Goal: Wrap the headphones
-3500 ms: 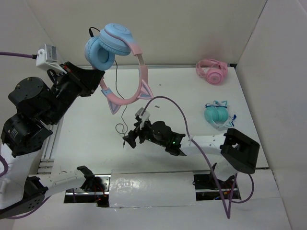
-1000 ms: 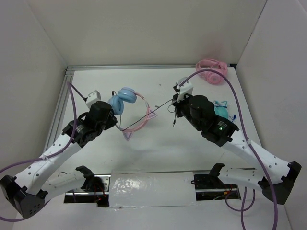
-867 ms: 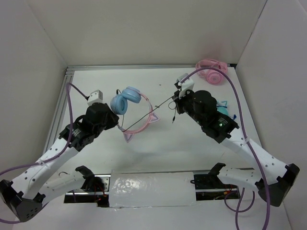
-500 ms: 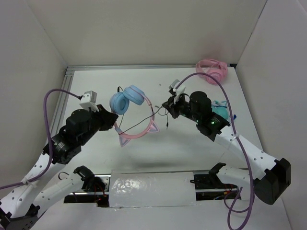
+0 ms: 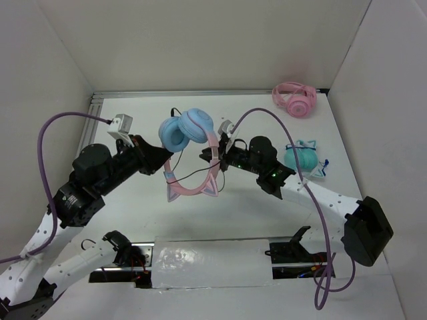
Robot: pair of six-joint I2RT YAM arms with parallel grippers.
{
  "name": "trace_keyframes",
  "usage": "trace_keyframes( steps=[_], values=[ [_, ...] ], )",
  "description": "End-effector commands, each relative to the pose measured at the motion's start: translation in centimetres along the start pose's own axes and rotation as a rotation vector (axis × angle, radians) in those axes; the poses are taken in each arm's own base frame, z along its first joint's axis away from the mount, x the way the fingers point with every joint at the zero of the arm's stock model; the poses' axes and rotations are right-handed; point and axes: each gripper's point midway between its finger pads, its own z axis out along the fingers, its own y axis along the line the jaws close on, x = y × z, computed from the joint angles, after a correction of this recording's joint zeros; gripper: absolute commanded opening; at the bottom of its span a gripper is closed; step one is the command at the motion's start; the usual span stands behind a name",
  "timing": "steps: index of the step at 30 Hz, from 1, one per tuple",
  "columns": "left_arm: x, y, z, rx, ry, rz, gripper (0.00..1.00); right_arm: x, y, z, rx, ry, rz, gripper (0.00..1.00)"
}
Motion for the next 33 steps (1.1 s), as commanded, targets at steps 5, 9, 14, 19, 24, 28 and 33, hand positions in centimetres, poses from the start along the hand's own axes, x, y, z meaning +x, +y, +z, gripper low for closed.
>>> trace_keyframes(
  steps=[5, 9, 14, 19, 24, 28, 33],
  values=[
    [-5.9, -6.8, -2.3, 0.247, -0.149, -0.028, 0.0, -6.5, 1.8, 2.1, -0.028, -0.291, -0.002, 0.37],
    [-7.0, -8.3, -2.9, 0.29, -0.158, -0.025, 0.0, -5.3, 1.9, 4.2, -0.04, -0.264, 0.044, 0.38],
    [-9.0, -9.8, -3.7, 0.315, -0.185, -0.021, 0.0, -0.2, 2.3, 7.0, -0.085, -0.164, 0.156, 0.38],
    [-10.4, -9.4, -3.3, 0.253, -0.211, -0.064, 0.0, 4.4, 4.8, 8.0, -0.165, -0.065, 0.25, 0.38],
    [-12.4, -8.6, -2.9, 0.172, -0.282, -0.153, 0.0, 8.7, 8.6, 8.3, -0.229, 0.013, 0.337, 0.39],
    [-13.4, -8.5, -2.5, 0.154, -0.309, -0.219, 0.0, 11.0, 10.6, 8.9, -0.251, 0.046, 0.371, 0.38],
    [-14.7, -7.3, -1.3, 0.055, -0.342, -0.285, 0.0, 13.1, 10.7, 8.4, -0.183, 0.07, 0.43, 0.12]
  ],
)
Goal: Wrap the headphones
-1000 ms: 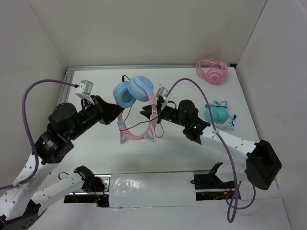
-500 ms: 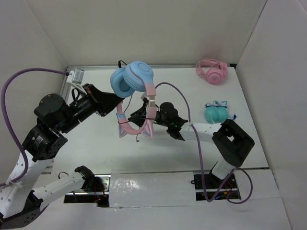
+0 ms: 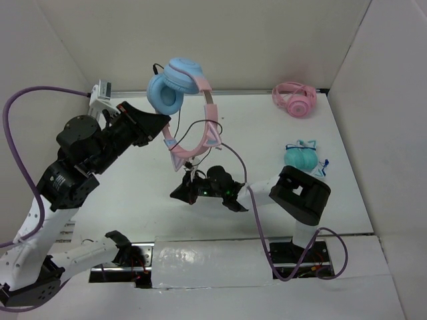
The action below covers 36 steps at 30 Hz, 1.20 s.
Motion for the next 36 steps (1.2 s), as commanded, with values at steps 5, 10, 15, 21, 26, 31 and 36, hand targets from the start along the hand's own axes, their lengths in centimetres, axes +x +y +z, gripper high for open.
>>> trace_keyframes(
  steps=[5, 10, 15, 21, 26, 31, 36],
  values=[
    [-6.1, -1.0, -0.1, -0.078, -0.238, -0.187, 0.0, 0.3, -1.6, -1.2, 0.135, -0.116, 0.183, 0.0],
    [-6.9, 2.3, 0.7, -0.272, -0.314, -0.269, 0.0, 3.1, -3.0, -2.6, 0.264, -0.077, 0.294, 0.0],
    [-6.4, 4.3, 2.1, -0.389, -0.326, -0.321, 0.0, 5.3, -5.0, -3.0, 0.581, 0.048, 0.284, 0.0],
    [-4.2, 7.0, 4.2, -0.516, -0.294, -0.392, 0.0, 6.0, -5.4, -2.5, 0.815, 0.183, 0.167, 0.0],
    [-3.1, 9.7, 6.8, -0.606, -0.249, -0.386, 0.0, 6.7, -2.4, -0.1, 0.722, 0.306, 0.036, 0.0],
    [-2.0, 13.5, 9.6, -0.7, -0.197, -0.334, 0.0, 5.3, 4.1, 0.6, 0.398, 0.385, -0.154, 0.0],
    [-0.1, 17.2, 11.8, -0.766, -0.123, -0.295, 0.0, 0.9, 9.2, -1.0, 0.147, 0.393, -0.289, 0.0]
  ],
)
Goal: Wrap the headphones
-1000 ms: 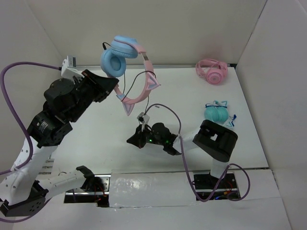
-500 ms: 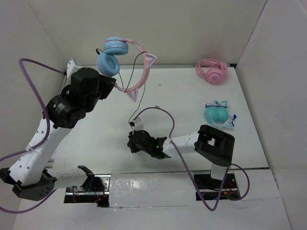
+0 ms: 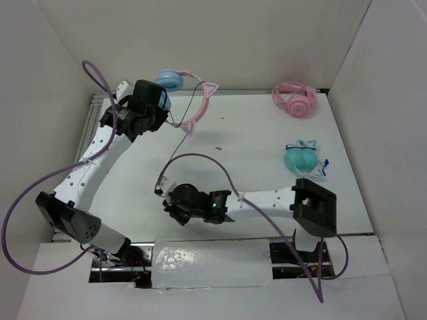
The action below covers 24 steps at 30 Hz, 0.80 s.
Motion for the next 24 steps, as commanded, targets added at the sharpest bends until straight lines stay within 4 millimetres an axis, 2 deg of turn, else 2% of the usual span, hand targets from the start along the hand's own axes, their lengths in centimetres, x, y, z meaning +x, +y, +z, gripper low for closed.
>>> trace_keyframes(
  steps=[1, 3, 4, 6, 7, 8, 9, 10, 12, 14, 16, 17, 20, 21, 22, 24],
  values=[
    [-0.7, -2.3, 0.9, 0.088, -0.009, -0.025, 0.0, -5.8, 2.7, -5.8, -0.176, -0.097, -0.222, 0.0],
    [-0.3, -1.8, 1.6, 0.075, -0.011, -0.014, 0.0, -7.1, 2.1, -7.2, -0.16, -0.116, -0.233, 0.0],
    [0.3, -0.7, 2.0, 0.059, -0.006, 0.009, 0.0, -8.7, 1.5, -8.8, -0.164, -0.14, -0.265, 0.0],
    [0.7, -0.7, 2.5, 0.087, -0.009, 0.021, 0.0, -10.3, 1.0, -10.4, -0.177, -0.169, -0.258, 0.0],
    [1.5, 0.5, 2.7, 0.075, 0.006, 0.046, 0.0, -11.9, 0.0, -11.8, -0.174, -0.19, -0.249, 0.0],
    [2.1, 0.8, 2.9, 0.083, 0.013, 0.065, 0.0, -12.8, -0.7, -12.4, -0.156, -0.203, -0.236, 0.0],
    [2.7, 1.7, 3.2, 0.085, 0.015, 0.094, 0.0, -14.8, -1.2, -13.5, -0.138, -0.238, -0.229, 0.0],
    [3.4, 2.3, 3.2, 0.076, 0.035, 0.092, 0.0, -14.7, -3.2, -13.7, -0.079, -0.199, -0.21, 0.0],
    [4.8, 4.4, 3.5, 0.046, 0.069, 0.101, 0.0, -16.3, -4.4, -14.9, -0.031, -0.189, -0.19, 0.0],
    [5.7, 4.8, 3.4, 0.065, 0.087, 0.107, 0.0, -17.2, -6.1, -15.6, 0.014, -0.186, -0.183, 0.0],
    [6.5, 5.9, 3.2, 0.06, 0.094, 0.13, 0.0, -18.0, -6.6, -16.7, 0.009, -0.18, -0.193, 0.0],
    [6.7, 6.3, 3.0, 0.06, 0.097, 0.148, 0.0, -18.4, -7.6, -17.1, 0.018, -0.18, -0.19, 0.0],
    [7.6, 6.8, 2.4, 0.091, 0.108, 0.196, 0.0, -19.0, -8.8, -18.6, -0.004, -0.162, -0.222, 0.0],
    [7.7, 6.7, 2.2, 0.097, 0.109, 0.183, 0.0, -19.2, -9.0, -18.8, -0.015, -0.164, -0.223, 0.0],
    [8.1, 7.7, 2.0, 0.062, 0.128, 0.162, 0.0, -19.4, -9.1, -18.9, -0.023, -0.166, -0.218, 0.0],
    [7.8, 7.7, 1.7, 0.058, 0.122, 0.113, 0.0, -18.9, -9.1, -18.9, -0.046, -0.15, -0.203, 0.0]
  ],
)
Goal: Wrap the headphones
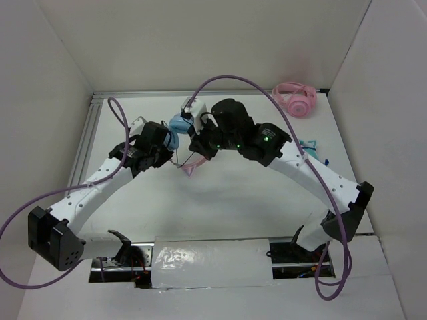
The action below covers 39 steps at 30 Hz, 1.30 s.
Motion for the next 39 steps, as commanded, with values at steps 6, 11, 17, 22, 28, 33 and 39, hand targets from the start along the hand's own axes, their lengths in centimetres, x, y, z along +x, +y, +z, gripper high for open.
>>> trace_keyframes(
  steps=[6, 11, 17, 22, 28, 33, 39],
  values=[
    [-5.1, -2.7, -2.0, 0.052, -0.048, -0.235, 0.0, 6.6, 3.0, -0.5, -0.146, 0.053, 0.054, 0.0],
    [-7.8, -4.1, -2.0, 0.06, -0.052, -0.26, 0.0, 13.9, 6.2, 0.8, -0.183, 0.086, 0.086, 0.0],
    [-10.7, -4.8, -3.2, 0.076, -0.045, -0.38, 0.0, 21.5, 8.0, 5.5, -0.051, 0.269, 0.235, 0.0],
    [-12.4, -5.8, -4.2, 0.1, -0.044, -0.45, 0.0, 24.8, 9.3, 11.5, 0.035, 0.356, 0.255, 0.0],
    [-13.4, -5.5, -3.7, 0.065, -0.059, -0.495, 0.0, 24.3, 13.8, 15.8, -0.066, 0.405, 0.101, 0.0],
    [-13.2, -4.9, -2.4, 0.03, -0.023, -0.493, 0.0, 21.2, 15.5, 14.7, -0.131, 0.277, 0.099, 0.0],
    [-12.4, -3.3, -0.3, -0.069, -0.058, -0.502, 0.0, 17.1, 17.8, 8.5, -0.22, 0.18, 0.012, 0.0]
  ],
)
